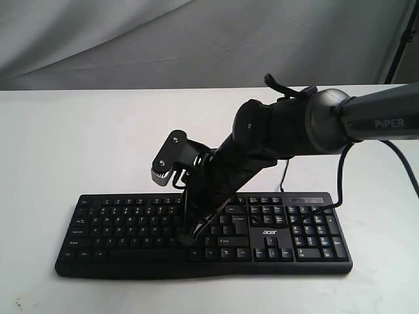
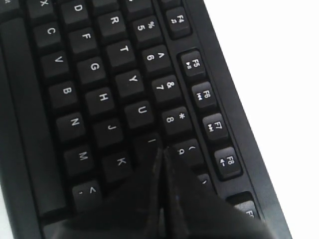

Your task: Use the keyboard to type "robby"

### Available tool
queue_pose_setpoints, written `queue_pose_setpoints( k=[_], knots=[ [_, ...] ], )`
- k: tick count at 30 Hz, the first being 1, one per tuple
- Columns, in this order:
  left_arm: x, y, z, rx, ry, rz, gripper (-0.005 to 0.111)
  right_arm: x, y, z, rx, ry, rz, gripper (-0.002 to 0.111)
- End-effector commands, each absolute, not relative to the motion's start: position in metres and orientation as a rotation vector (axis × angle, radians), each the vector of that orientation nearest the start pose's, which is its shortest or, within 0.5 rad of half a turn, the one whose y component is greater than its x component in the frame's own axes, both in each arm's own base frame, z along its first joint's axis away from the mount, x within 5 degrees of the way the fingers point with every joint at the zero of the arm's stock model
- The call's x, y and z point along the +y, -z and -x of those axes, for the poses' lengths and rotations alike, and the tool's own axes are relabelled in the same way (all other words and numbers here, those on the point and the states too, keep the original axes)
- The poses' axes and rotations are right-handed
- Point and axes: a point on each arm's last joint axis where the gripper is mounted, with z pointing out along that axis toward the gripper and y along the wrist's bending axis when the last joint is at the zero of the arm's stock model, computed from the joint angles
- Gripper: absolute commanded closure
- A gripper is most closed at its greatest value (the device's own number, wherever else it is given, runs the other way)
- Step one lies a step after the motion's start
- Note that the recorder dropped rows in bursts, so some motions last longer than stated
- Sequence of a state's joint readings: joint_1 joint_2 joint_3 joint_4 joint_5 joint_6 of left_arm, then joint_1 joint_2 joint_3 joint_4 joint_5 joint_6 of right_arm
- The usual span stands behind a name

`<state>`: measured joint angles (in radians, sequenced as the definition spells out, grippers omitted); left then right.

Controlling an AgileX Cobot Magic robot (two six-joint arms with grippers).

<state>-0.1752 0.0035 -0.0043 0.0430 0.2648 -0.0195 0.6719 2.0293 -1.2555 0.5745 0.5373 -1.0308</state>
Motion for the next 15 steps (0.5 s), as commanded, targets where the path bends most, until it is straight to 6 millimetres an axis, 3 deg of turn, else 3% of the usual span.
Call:
queue_pose_setpoints(
  k=[1,15],
  knots=[
    [-0.0088,-0.1897,-0.0544,1.735,0.104,-0.169,0.107,0.2691,-0.1361,-0.3008,2.197,-0.427,1.592,0.108],
    [-0.0088,-0.1897,-0.0544,1.735,0.104,-0.169,0.107,0.2692,-0.1314,-0.301,2.207,-0.427,1.595,0.108]
  ],
)
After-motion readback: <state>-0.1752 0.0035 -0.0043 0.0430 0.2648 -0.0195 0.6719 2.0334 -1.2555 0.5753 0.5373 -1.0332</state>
